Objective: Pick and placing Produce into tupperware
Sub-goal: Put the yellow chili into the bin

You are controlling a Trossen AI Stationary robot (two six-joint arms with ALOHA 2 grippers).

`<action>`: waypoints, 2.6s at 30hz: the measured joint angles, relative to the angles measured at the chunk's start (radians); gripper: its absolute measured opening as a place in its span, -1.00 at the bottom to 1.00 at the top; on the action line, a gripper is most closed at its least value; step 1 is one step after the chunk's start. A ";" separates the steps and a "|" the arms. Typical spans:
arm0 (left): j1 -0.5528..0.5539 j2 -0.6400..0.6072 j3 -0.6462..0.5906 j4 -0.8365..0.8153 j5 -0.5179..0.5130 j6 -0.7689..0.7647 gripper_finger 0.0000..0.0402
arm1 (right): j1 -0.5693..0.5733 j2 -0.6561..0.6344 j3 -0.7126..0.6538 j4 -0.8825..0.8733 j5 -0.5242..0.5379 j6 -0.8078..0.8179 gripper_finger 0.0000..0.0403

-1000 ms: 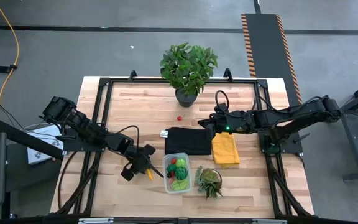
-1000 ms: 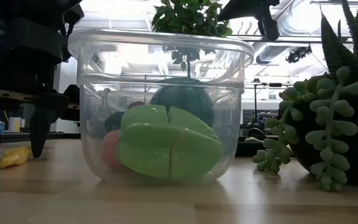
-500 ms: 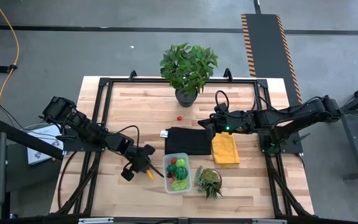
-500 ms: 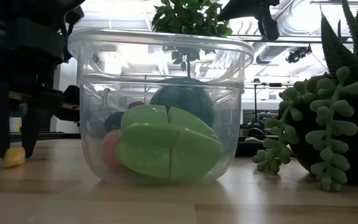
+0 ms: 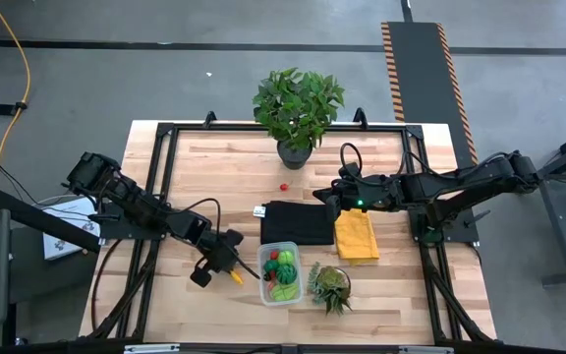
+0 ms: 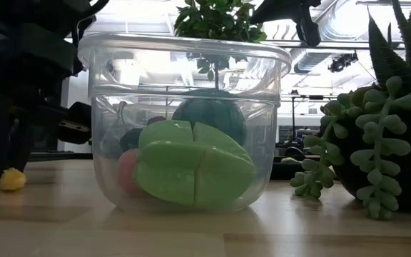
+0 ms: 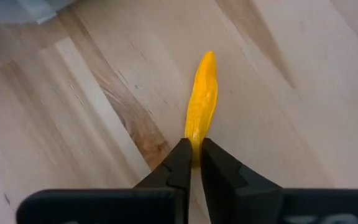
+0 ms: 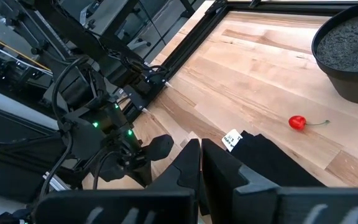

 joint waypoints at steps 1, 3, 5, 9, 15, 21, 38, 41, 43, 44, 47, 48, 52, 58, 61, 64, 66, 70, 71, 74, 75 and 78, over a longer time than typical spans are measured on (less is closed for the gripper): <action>0.000 0.000 0.000 -0.002 0.006 -0.010 -0.90 | 0.000 0.000 0.000 0.000 0.000 0.000 -0.97; 0.000 0.000 0.000 -0.003 0.024 -0.026 -0.88 | 0.000 0.000 0.000 0.000 0.000 0.000 -0.97; 0.000 0.000 0.000 -0.004 0.043 -0.040 -0.88 | 0.000 0.000 0.000 0.000 0.000 0.000 -0.97; 0.000 0.000 0.000 -0.003 0.070 -0.075 -0.92 | 0.000 0.000 0.000 0.000 0.000 -0.001 -0.97; 0.000 0.000 0.033 -0.012 0.102 -0.118 -0.98 | 0.000 0.000 0.000 0.000 0.000 -0.011 -0.97; 0.000 0.000 0.111 -0.073 0.106 -0.120 -0.96 | 0.000 0.000 0.000 0.000 -0.012 -0.027 -0.97; -0.001 0.000 0.379 -0.351 0.117 -0.114 -0.95 | 0.000 0.000 0.000 0.008 -0.054 -0.079 -0.97; 0.000 0.000 0.410 -0.381 0.117 -0.116 -0.95 | 0.000 0.000 0.000 0.008 -0.064 -0.085 -0.97; -0.001 0.000 0.428 -0.394 0.117 -0.128 -0.95 | 0.000 0.000 0.000 0.008 -0.077 -0.098 -0.97; -0.001 0.000 0.436 -0.396 0.117 -0.144 -0.95 | 0.000 0.000 0.000 0.008 -0.085 -0.098 -0.97; 0.000 0.000 0.458 -0.397 0.106 -0.197 -0.95 | 0.000 0.000 0.000 0.008 -0.106 -0.108 -0.97; -0.001 0.000 0.464 -0.401 0.090 -0.214 -0.95 | 0.000 0.000 0.000 0.008 -0.110 -0.114 -0.97; 0.000 0.000 0.492 -0.422 0.036 -0.269 -0.95 | 0.000 0.000 0.000 0.008 -0.150 -0.137 -0.97; 0.000 0.000 0.533 -0.414 -0.059 -0.327 -0.95 | 0.000 0.000 0.000 0.008 -0.190 -0.184 -0.97; 0.000 0.000 0.552 -0.413 -0.127 -0.360 -0.95 | 0.000 0.000 0.000 0.008 -0.203 -0.203 -0.97; 0.000 0.000 0.559 -0.405 -0.185 -0.396 -0.95 | 0.000 0.000 0.000 0.007 -0.219 -0.211 -0.97; 0.001 0.000 0.559 -0.397 -0.212 -0.430 -0.95 | 0.000 0.000 0.000 0.007 -0.237 -0.214 -0.97; 0.001 0.000 0.559 -0.393 -0.281 -0.530 -0.95 | 0.000 0.000 0.000 0.003 -0.246 -0.218 -0.97; 0.001 0.000 0.559 -0.393 -0.298 -0.553 -0.95 | 0.000 0.000 0.000 0.004 -0.250 -0.219 -0.97; 0.001 0.000 0.559 -0.391 -0.349 -0.621 -0.95 | 0.000 0.000 0.000 0.004 -0.264 -0.227 -0.97; 0.001 0.000 0.559 -0.386 -0.364 -0.646 -0.95 | 0.000 0.000 0.000 0.004 -0.266 -0.229 -0.97; 0.001 0.003 0.559 -0.361 -0.392 -0.710 -0.95 | 0.000 0.000 0.000 0.004 -0.279 -0.236 -0.97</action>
